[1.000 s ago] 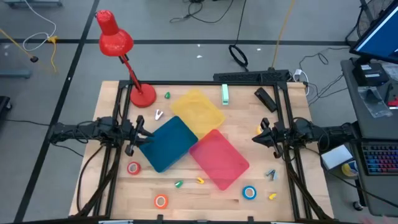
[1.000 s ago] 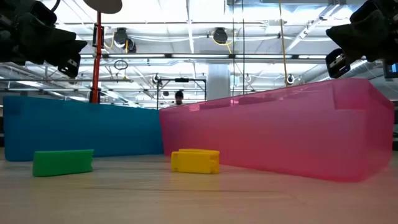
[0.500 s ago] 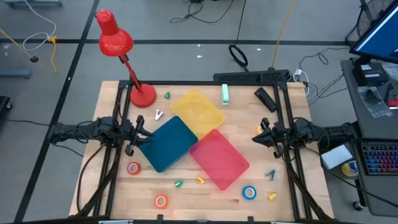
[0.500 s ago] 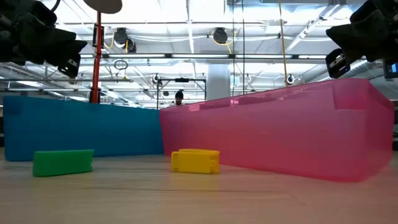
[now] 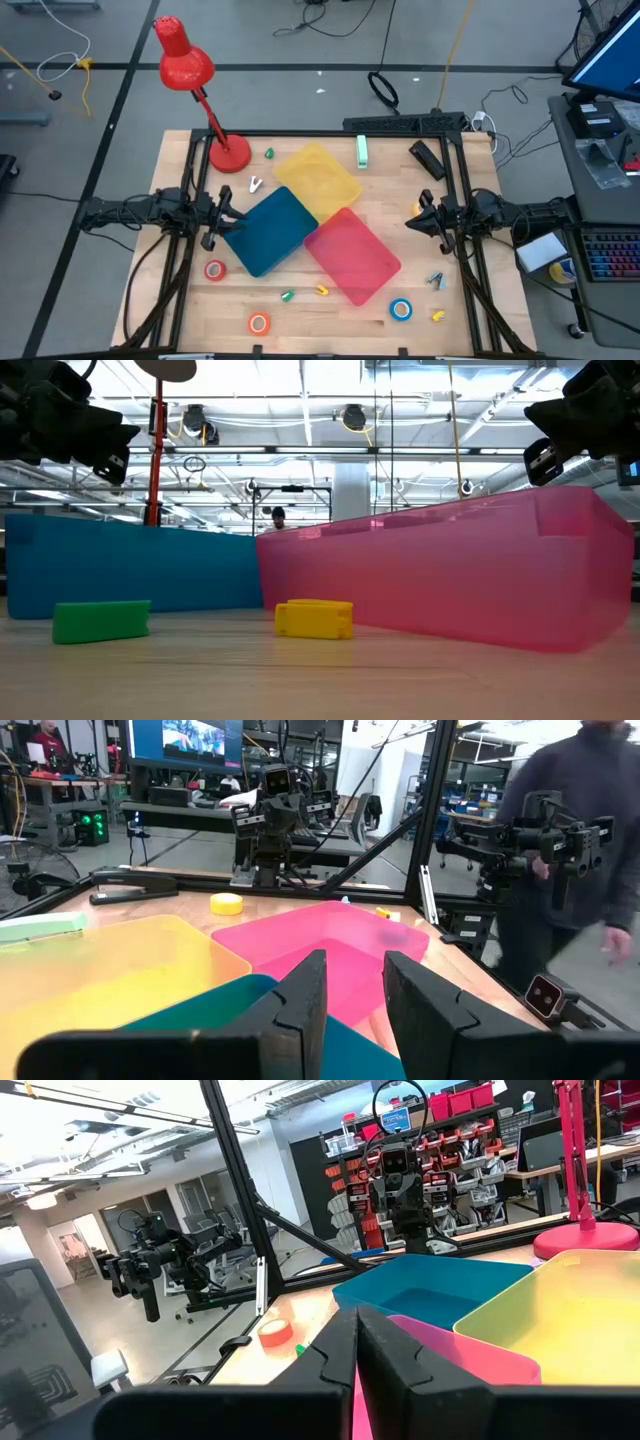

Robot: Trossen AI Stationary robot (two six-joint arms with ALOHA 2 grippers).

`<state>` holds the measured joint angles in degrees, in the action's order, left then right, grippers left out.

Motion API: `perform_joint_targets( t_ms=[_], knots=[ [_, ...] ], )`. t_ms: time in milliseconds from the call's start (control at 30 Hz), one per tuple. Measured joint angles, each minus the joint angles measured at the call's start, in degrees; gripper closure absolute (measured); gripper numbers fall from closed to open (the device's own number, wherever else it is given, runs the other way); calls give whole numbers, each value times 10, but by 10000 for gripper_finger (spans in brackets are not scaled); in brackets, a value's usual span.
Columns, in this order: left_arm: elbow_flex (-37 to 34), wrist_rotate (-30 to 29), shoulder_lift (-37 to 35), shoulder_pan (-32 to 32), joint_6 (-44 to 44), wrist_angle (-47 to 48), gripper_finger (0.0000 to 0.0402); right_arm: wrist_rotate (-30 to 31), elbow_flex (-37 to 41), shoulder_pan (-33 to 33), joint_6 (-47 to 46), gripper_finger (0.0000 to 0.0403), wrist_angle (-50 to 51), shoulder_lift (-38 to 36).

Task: Pick and place Stapler, Stapler remover, tape

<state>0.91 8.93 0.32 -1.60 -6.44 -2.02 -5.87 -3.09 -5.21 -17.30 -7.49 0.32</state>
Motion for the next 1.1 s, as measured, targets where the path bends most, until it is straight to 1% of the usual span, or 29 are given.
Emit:
perform_joint_targets(
  t_ms=[600, 700, 933, 1000, 1100],
  knots=[
    [0, 0, 0, 0, 0, 0, 298, 0, 0, 0, -7, 399, -1, 0],
    [0, 0, 0, 0, 0, 0, 298, 0, 0, 0, -57, 399, -21, 0],
    [0, 0, 0, 0, 0, 0, 298, 0, 0, 0, -217, 399, -71, 0],
    [0, 0, 0, 0, 0, 0, 298, 0, 0, 0, -232, 399, -87, 0],
    [0, 0, 0, 0, 0, 0, 298, 1, 0, 0, -231, 399, -106, 0]
  ],
)
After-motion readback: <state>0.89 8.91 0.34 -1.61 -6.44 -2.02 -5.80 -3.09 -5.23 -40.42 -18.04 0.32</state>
